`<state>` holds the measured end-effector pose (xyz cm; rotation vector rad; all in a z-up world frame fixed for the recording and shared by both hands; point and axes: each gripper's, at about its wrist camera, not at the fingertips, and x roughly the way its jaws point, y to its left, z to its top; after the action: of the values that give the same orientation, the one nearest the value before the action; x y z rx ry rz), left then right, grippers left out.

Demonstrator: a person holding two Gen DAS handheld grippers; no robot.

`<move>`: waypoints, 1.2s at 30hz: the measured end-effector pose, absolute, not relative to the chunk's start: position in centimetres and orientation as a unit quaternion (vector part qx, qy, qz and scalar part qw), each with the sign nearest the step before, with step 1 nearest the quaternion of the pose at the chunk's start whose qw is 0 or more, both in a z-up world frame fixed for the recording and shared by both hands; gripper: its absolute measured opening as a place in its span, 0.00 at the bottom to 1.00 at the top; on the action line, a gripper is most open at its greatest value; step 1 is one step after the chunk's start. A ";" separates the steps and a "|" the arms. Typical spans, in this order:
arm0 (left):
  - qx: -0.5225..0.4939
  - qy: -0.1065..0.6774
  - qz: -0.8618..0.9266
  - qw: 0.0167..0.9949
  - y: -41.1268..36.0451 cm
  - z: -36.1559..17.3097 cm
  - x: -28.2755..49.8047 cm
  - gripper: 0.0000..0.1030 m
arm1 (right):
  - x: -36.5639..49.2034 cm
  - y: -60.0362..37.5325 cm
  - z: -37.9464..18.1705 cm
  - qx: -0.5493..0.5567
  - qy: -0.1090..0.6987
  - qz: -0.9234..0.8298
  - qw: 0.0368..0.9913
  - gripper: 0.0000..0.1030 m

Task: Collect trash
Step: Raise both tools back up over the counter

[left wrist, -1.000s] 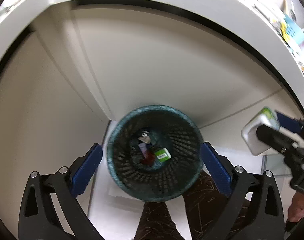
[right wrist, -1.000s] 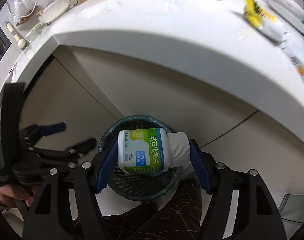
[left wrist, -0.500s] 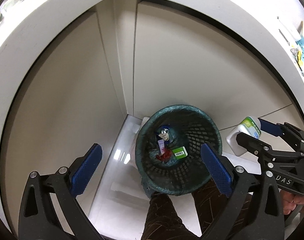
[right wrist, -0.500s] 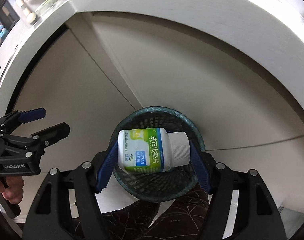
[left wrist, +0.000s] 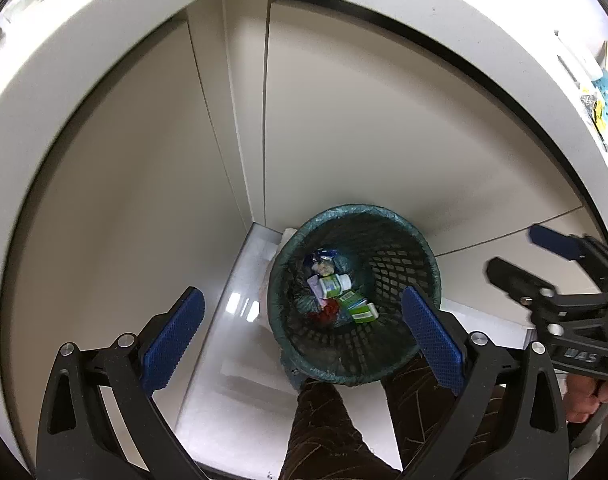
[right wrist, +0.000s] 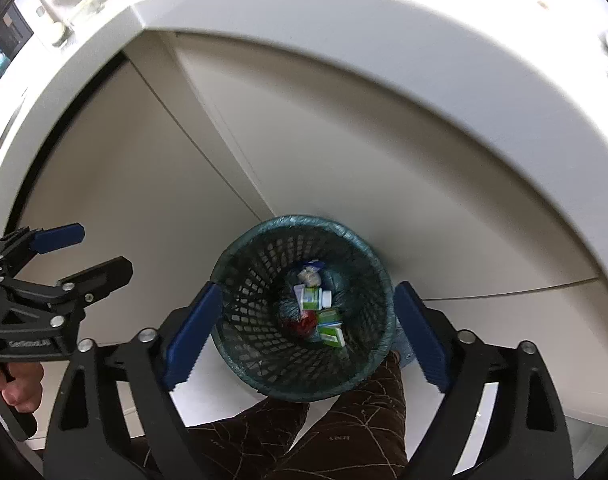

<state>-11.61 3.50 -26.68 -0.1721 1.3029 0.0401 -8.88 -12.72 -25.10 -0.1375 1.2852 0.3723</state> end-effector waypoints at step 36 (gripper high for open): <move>-0.057 0.539 0.009 0.840 0.2 -8.3 1.0 0.93 | -0.1 -25.1 -4.2 -0.004 0.463 0.061 0.884 0.91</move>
<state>0.99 0.17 -8.31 -0.1201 1.1405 0.0189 -0.14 -25.15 -4.18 -0.0082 0.9641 0.1260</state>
